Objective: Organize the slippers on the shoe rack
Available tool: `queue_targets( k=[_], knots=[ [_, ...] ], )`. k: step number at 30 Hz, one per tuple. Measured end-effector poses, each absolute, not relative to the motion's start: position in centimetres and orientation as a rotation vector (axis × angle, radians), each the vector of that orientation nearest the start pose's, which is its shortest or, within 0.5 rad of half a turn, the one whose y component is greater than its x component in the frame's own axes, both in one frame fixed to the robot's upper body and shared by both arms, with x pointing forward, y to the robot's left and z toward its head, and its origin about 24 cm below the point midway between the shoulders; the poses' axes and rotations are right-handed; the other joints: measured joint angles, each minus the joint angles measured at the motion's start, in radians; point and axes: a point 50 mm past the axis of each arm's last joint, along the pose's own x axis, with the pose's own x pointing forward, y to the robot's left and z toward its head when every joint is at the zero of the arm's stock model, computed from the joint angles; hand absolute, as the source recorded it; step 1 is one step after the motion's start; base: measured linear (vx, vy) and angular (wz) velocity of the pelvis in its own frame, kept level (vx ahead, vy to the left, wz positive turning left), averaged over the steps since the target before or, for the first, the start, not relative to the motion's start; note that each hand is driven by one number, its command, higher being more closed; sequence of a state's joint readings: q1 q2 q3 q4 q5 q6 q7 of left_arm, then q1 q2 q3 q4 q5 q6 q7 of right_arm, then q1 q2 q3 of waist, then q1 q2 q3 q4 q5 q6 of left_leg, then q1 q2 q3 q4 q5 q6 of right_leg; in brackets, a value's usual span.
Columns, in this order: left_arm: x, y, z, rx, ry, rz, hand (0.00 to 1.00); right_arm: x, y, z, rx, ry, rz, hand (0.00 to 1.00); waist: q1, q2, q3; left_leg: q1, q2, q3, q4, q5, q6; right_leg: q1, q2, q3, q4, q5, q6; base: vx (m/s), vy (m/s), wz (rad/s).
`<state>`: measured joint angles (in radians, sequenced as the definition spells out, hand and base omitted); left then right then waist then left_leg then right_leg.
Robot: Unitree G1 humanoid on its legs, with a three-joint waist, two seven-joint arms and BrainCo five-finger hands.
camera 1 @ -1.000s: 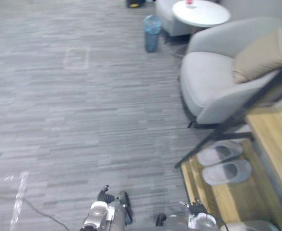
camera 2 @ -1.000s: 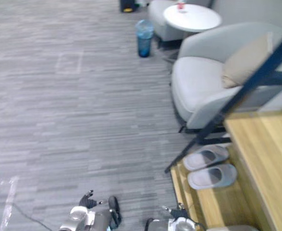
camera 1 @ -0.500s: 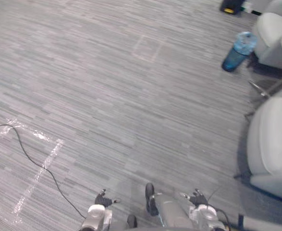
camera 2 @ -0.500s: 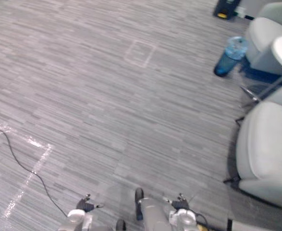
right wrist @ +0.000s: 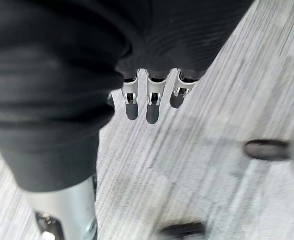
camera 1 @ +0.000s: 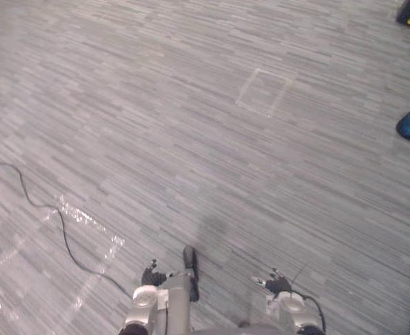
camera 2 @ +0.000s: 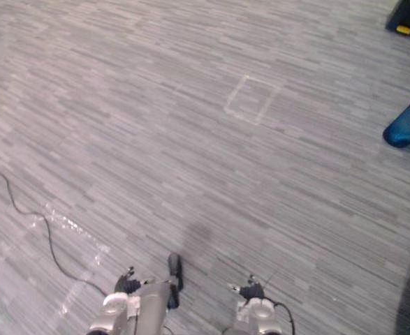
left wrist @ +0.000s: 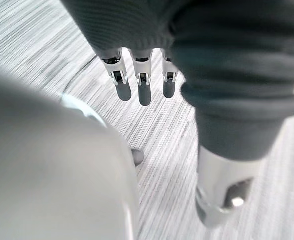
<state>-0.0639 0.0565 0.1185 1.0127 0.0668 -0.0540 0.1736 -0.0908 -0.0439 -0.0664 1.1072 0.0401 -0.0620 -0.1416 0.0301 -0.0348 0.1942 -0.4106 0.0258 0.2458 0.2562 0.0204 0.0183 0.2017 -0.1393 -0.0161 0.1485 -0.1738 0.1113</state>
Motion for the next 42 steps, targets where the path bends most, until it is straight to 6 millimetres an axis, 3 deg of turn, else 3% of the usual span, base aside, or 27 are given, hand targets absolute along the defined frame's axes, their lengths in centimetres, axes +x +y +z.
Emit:
queue_targets(
  k=[2,3,5,7,10,11,12,13,14,15,17,19,20,23,24,27,28,29,30,31,34,35,36,37,38,39,42],
  knots=[
    [15.5,19.6,-14.1,0.146,0.919,0.253,0.0,15.1,-17.7,-14.8,-0.041,0.971,-0.215,0.0,0.002,-0.011,-0.005,0.085,0.006,0.03,0.022,-0.046,0.05,-0.082,0.011,0.083,0.234,0.113,0.028,0.66,0.236,-0.34],
    [14.9,19.8,-14.3,0.152,0.945,0.257,0.0,15.1,-17.7,-14.9,-0.041,0.972,-0.213,0.0,-0.001,-0.006,-0.004,0.153,0.009,0.038,-0.015,-0.052,0.051,-0.122,0.02,0.092,0.356,0.087,0.055,0.62,0.173,-0.62],
    [14.6,19.9,-14.5,0.184,0.967,0.233,0.0,15.1,-17.9,-14.8,-0.047,0.966,-0.214,0.0,-0.009,0.015,-0.006,0.302,0.023,0.04,-0.114,-0.063,0.046,-0.229,0.051,0.051,0.539,-0.023,-0.01,0.57,0.085,-0.59],
    [15.1,19.7,-14.4,0.196,0.956,0.212,0.0,15.3,-18.2,-14.7,-0.061,0.955,-0.209,0.0,-0.03,0.05,-0.013,0.39,0.055,0.048,-0.172,-0.1,0.013,-0.358,0.112,0.016,0.509,-0.113,-0.079,0.44,-0.013,-0.3],
    [17.3,19.2,-13.6,0.194,0.906,0.195,0.0,15.9,-19.1,-14.3,-0.099,0.937,-0.207,0.0,-0.048,0.062,0.0,0.452,0.093,0.051,-0.183,-0.162,-0.022,-0.514,0.187,0.017,0.324,-0.109,-0.08,0.44,-0.113,-0.14],
    [18.3,19.1,-13.2,0.199,0.88,0.188,0.0,16.1,-19.2,-14.2,-0.1,0.921,-0.21,0.0,-0.062,0.047,0.01,0.492,0.093,0.048,-0.189,-0.205,-0.04,-0.554,0.187,0.016,0.182,-0.024,-0.059,0.49,-0.156,0.02],
    [18.5,19.1,-13.1,0.201,0.876,0.187,0.0,16.5,-19.3,-14.0,-0.1,0.906,-0.212,0.0,-0.083,0.035,0.021,0.557,0.09,0.033,-0.224,-0.284,-0.061,-0.583,0.178,-0.001,0.125,0.135,-0.06,0.52,-0.183,0.03],
    [18.5,19.1,-13.1,0.204,0.881,0.185,0.0,16.7,-19.4,-13.9,-0.102,0.903,-0.216,0.0,-0.092,0.036,0.02,0.584,0.092,0.016,-0.246,-0.293,-0.089,-0.588,0.182,-0.028,0.173,0.128,-0.118,0.51,-0.18,0.07],
    [18.7,18.8,-13.1,0.215,0.882,0.16,0.0,16.6,-19.2,-14.0,-0.069,0.904,-0.237,0.0,-0.092,0.027,0.016,0.589,0.079,0.005,-0.249,-0.24,-0.072,-0.618,0.18,-0.014,0.278,0.037,-0.103,0.48,-0.216,0.07],
    [18.6,18.4,-13.2,0.227,0.885,0.137,0.0,16.0,-19.8,-14.2,-0.038,0.921,-0.283,0.0,-0.095,0.012,0.019,0.615,0.066,-0.008,-0.24,-0.207,-0.09,-0.62,0.168,-0.007,0.355,-0.017,-0.133,0.46,-0.226,0.08],
    [17.4,17.5,-13.9,0.185,0.917,0.131,0.0,14.8,-20.6,-14.5,-0.024,0.952,-0.335,0.0,-0.102,0.029,0.009,0.615,0.092,-0.041,-0.083,-0.228,-0.127,-0.555,0.159,-0.034,0.405,-0.11,-0.162,0.49,-0.259,0.26],
    [16.6,16.7,-14.1,0.109,0.919,0.168,0.0,14.1,-20.8,-14.6,-0.034,0.953,-0.336,0.0,-0.096,0.05,-0.002,0.428,0.169,-0.106,0.398,-0.213,-0.242,-0.44,0.184,-0.057,0.322,-0.124,-0.165,0.57,-0.217,0.37],
    [16.5,16.7,-14.1,0.093,0.916,0.181,0.0,14.1,-20.5,-14.6,-0.039,0.952,-0.322,0.0,-0.088,0.053,-0.005,0.376,0.188,-0.109,0.526,-0.205,-0.257,-0.4,0.196,-0.054,0.292,-0.124,-0.166,0.54,-0.109,-0.04],
    [15.4,16.9,-14.2,0.074,0.914,0.21,0.0,14.4,-18.6,-14.7,-0.032,0.949,-0.263,0.0,-0.041,0.044,-0.018,0.181,0.229,-0.018,0.776,-0.249,-0.174,-0.217,0.21,0.012,0.13,-0.129,-0.214,0.64,0.014,-0.38],
    [15.7,17.3,-13.9,0.077,0.899,0.221,0.0,14.3,-18.4,-14.9,-0.028,0.969,-0.259,0.0,-0.011,0.039,-0.02,0.115,0.217,0.052,0.689,-0.29,-0.103,-0.133,0.185,0.057,0.061,-0.127,-0.216,0.52,0.085,-0.55],
    [15.9,17.5,-13.9,0.088,0.897,0.218,0.0,14.9,-18.3,-14.8,-0.021,0.968,-0.262,0.0,-0.005,0.026,-0.015,0.058,0.12,0.066,0.34,-0.269,-0.091,-0.041,0.124,0.09,0.006,-0.127,-0.214,0.47,0.137,-0.49],
    [15.5,17.2,-14.1,0.097,0.91,0.2,0.0,14.6,-18.7,-14.9,-0.03,0.978,-0.269,0.0,0.002,0.048,-0.027,0.045,0.076,0.016,0.059,-0.161,-0.116,-0.008,0.106,0.117,-0.01,-0.126,-0.212,0.61,0.261,-0.77],
    [15.3,17.1,-14.3,0.111,0.919,0.185,0.0,14.3,-19.5,-14.9,-0.053,0.993,-0.275,0.0,0.019,0.071,-0.038,0.022,0.066,-0.021,-0.014,-0.014,-0.129,0.016,0.104,0.148,-0.026,-0.122,-0.192,0.65,0.293,-0.91],
    [15.1,17.2,-14.3,0.118,0.926,0.184,0.0,14.2,-19.4,-15.0,-0.063,1.005,-0.266,0.0,0.029,0.068,-0.042,0.03,0.058,-0.025,-0.011,0.019,-0.066,0.032,0.092,0.167,-0.034,-0.115,-0.159,0.69,0.324,-0.42],
    [15.4,17.5,-14.3,0.141,0.928,0.189,0.0,14.1,-19.2,-15.1,-0.067,1.012,-0.252,0.0,0.009,0.05,-0.057,0.039,0.029,-0.012,-0.012,0.003,-0.033,0.027,0.051,0.157,-0.029,-0.066,-0.084,0.7,0.312,-0.06],
    [14.7,19.1,-14.5,0.147,0.952,0.237,0.0,14.0,-18.7,-15.3,-0.025,1.029,-0.272,0.0,0.023,0.032,-0.049,0.013,0.062,0.046,0.211,-0.093,0.032,0.001,0.08,0.233,0.108,0.155,-0.006,0.63,0.293,-0.22],
    [14.5,19.1,-14.5,0.159,0.956,0.229,0.0,13.3,-18.8,-15.5,-0.03,1.048,-0.276,0.0,0.005,0.021,-0.07,0.067,0.022,0.041,0.107,-0.085,0.007,-0.048,0.075,0.24,0.24,0.19,0.056,0.59,0.379,-0.62],
    [14.0,19.0,-14.7,0.182,0.967,0.205,0.0,12.9,-19.3,-15.6,-0.068,1.057,-0.264,0.0,0.003,0.031,-0.079,0.181,0.005,0.073,-0.036,-0.118,0.03,-0.136,0.086,0.247,0.462,0.149,0.146,0.46,0.317,-0.26],
    [13.8,19.5,-14.8,0.21,0.982,0.197,0.0,13.2,-18.9,-15.6,-0.07,1.05,-0.249,0.0,-0.012,0.005,-0.078,0.214,-0.031,0.074,-0.061,-0.112,0.034,-0.187,0.062,0.248,0.562,0.102,0.13,0.45,0.222,-0.37],
    [13.8,19.5,-14.9,0.227,0.993,0.183,0.0,13.9,-18.8,-15.3,-0.069,1.036,-0.244,0.0,-0.025,-0.006,-0.076,0.268,-0.042,0.084,-0.089,-0.132,0.038,-0.282,0.047,0.208,0.678,0.003,0.061,0.46,0.132,-0.25],
    [14.0,19.4,-14.9,0.235,0.998,0.172,0.0,14.5,-19.0,-15.1,-0.074,1.019,-0.241,0.0,-0.026,0.016,-0.06,0.329,-0.03,0.108,-0.12,-0.133,0.038,-0.356,0.054,0.163,0.694,-0.075,-0.003,0.51,0.121,-0.5],
    [14.5,19.1,-14.8,0.237,0.984,0.16,0.0,15.1,-19.2,-14.9,-0.08,1.003,-0.235,0.0,-0.032,0.056,-0.034,0.464,0.006,0.117,-0.157,-0.142,0.044,-0.464,0.126,0.071,0.445,-0.113,-0.049,0.44,0.022,-0.36]
  ],
)
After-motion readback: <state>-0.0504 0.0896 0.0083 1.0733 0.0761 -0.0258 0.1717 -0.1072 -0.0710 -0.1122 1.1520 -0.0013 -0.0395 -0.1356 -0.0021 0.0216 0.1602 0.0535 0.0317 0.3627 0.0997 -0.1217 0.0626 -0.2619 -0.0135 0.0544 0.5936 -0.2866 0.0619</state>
